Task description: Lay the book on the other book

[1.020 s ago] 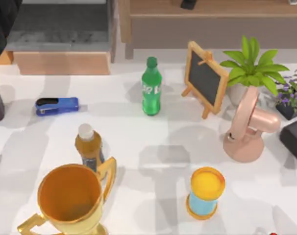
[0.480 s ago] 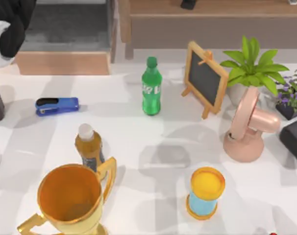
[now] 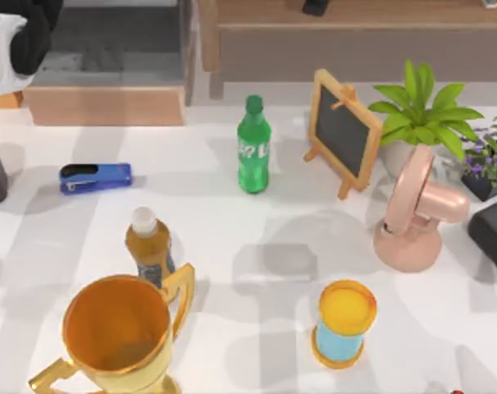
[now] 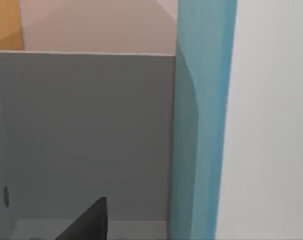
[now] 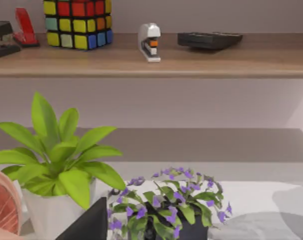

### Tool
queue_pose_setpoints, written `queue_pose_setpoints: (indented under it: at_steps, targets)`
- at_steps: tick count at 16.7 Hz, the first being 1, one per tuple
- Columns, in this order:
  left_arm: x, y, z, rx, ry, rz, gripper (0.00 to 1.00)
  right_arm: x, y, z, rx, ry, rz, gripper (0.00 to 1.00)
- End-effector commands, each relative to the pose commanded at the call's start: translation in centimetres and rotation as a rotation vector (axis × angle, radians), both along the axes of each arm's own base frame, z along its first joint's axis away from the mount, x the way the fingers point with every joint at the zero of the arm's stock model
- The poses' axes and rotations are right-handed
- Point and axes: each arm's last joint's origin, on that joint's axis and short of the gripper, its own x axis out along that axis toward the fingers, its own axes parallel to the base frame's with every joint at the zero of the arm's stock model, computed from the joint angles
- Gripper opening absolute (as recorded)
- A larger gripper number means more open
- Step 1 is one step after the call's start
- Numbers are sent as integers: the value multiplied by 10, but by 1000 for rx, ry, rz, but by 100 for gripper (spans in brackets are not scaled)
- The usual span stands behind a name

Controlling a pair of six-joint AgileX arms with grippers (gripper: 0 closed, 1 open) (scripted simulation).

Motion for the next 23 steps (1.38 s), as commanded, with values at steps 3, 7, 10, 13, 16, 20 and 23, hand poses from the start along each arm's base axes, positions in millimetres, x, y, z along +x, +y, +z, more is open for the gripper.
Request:
queue_pose_setpoints:
  at_steps: [3,7,10,13,16,20,23]
  targets:
    - [5,0,0,0,0,0,100,0,0,0,0,0,0,100]
    - [5,0,0,0,0,0,85,0,0,0,0,0,0,100]
    - [5,0,0,0,0,0,62,0,0,0,0,0,0,100]
    - [5,0,0,0,0,0,40,0,0,0,0,0,0,100]
    - [5,0,0,0,0,0,17,0,0,0,0,0,0,100]
    - [5,0,0,0,0,0,0,0,0,0,0,0,0,100]
    - [5,0,0,0,0,0,0,0,0,0,0,0,0,100]
